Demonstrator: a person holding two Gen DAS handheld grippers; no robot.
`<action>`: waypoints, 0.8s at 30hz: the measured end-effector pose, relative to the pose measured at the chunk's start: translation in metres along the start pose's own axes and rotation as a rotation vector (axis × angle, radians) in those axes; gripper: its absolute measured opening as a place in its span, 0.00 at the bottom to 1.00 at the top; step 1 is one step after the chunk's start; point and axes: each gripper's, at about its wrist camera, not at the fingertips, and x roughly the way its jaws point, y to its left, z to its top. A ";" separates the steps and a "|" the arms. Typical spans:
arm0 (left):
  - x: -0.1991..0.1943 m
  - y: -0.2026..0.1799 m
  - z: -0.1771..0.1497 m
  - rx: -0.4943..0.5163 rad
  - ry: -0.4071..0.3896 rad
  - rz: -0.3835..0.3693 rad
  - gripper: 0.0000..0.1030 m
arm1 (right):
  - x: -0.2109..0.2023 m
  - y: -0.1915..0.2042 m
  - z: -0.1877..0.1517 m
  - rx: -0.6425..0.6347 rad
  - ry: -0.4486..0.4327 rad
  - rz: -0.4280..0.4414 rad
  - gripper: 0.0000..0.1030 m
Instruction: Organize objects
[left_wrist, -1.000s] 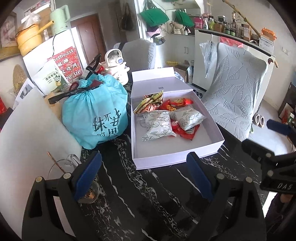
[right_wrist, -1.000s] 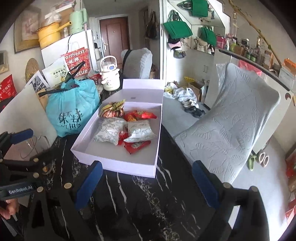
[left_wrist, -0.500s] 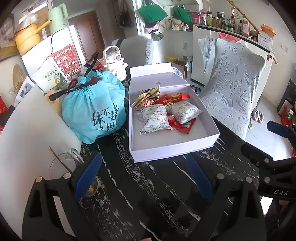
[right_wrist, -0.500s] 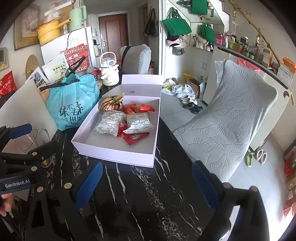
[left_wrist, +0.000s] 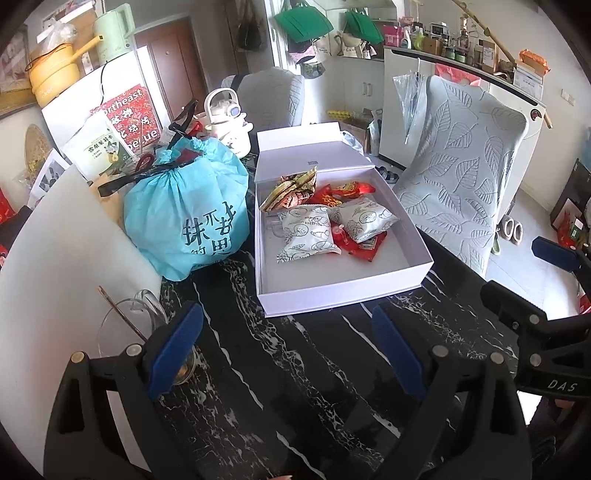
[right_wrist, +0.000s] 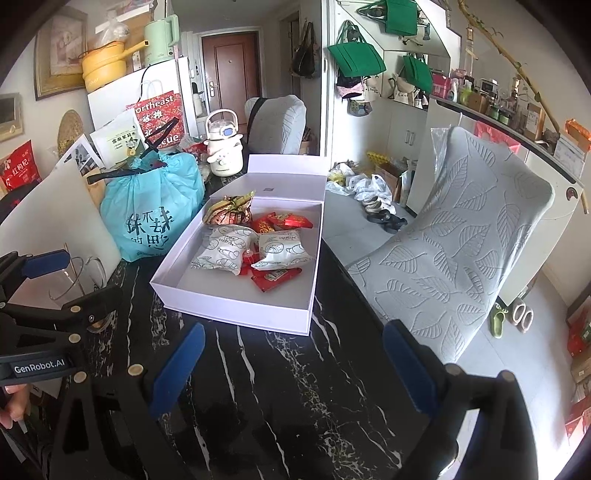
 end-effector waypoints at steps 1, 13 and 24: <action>0.000 0.000 0.000 0.001 -0.002 0.002 0.90 | 0.000 0.000 0.000 0.000 0.000 0.000 0.95; -0.001 0.001 -0.001 0.009 -0.009 0.008 0.90 | 0.003 0.001 -0.001 -0.002 0.011 0.003 0.95; -0.003 0.005 0.000 0.004 -0.014 0.016 0.90 | 0.004 0.004 -0.002 -0.010 0.017 0.010 0.95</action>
